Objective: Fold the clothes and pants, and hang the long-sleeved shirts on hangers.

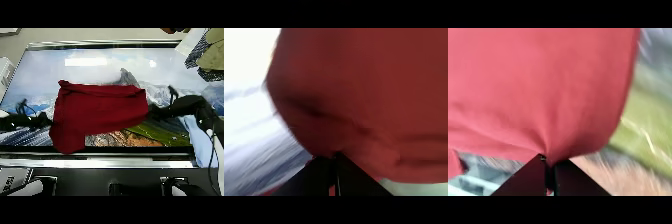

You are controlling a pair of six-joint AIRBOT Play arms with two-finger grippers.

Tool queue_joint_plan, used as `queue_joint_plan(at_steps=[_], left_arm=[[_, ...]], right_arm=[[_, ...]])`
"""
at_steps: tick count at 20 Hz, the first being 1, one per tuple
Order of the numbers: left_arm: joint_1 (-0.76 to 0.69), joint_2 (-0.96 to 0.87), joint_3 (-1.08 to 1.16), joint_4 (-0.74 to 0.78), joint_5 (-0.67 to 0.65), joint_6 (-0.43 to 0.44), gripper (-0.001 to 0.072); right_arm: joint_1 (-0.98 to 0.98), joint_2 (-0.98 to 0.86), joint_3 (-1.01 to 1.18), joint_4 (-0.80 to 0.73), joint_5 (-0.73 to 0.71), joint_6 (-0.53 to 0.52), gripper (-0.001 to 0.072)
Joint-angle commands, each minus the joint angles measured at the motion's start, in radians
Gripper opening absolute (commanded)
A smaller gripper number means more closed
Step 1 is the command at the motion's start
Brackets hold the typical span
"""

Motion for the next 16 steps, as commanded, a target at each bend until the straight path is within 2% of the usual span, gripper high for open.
queue_joint_plan(at_steps=[1, 4, 7, 9, 13, 16], left_arm=[[-0.004, 0.095, 0.229, -0.019, -0.027, -0.035, 0.001], [-0.005, 0.206, 0.504, 0.09, -0.017, -0.217, 0.001], [-0.005, 0.309, 0.743, 0.224, -0.025, -0.321, 0.0011], [-0.005, 0.384, 0.84, 0.291, -0.024, -0.388, 0.0011], [-0.005, 0.521, 0.887, 0.395, -0.024, -0.404, 0.0012], [-0.005, 0.56, 0.887, 0.476, -0.024, -0.441, 0.0012]], right_arm=[[0.0, 0.055, 0.192, 0.024, 0.04, -0.092, 0.0027], [0.0, 0.126, 0.439, -0.035, 0.04, -0.084, 0.0026], [0.0, 0.218, 0.649, -0.062, 0.017, -0.079, 0.0026], [0.0, 0.294, 0.737, -0.102, 0.012, -0.025, 0.0026], [0.0, 0.452, 0.787, -0.218, 0.034, 0.048, 0.0027], [0.0, 0.492, 0.787, -0.309, 0.048, 0.149, 0.0027]])
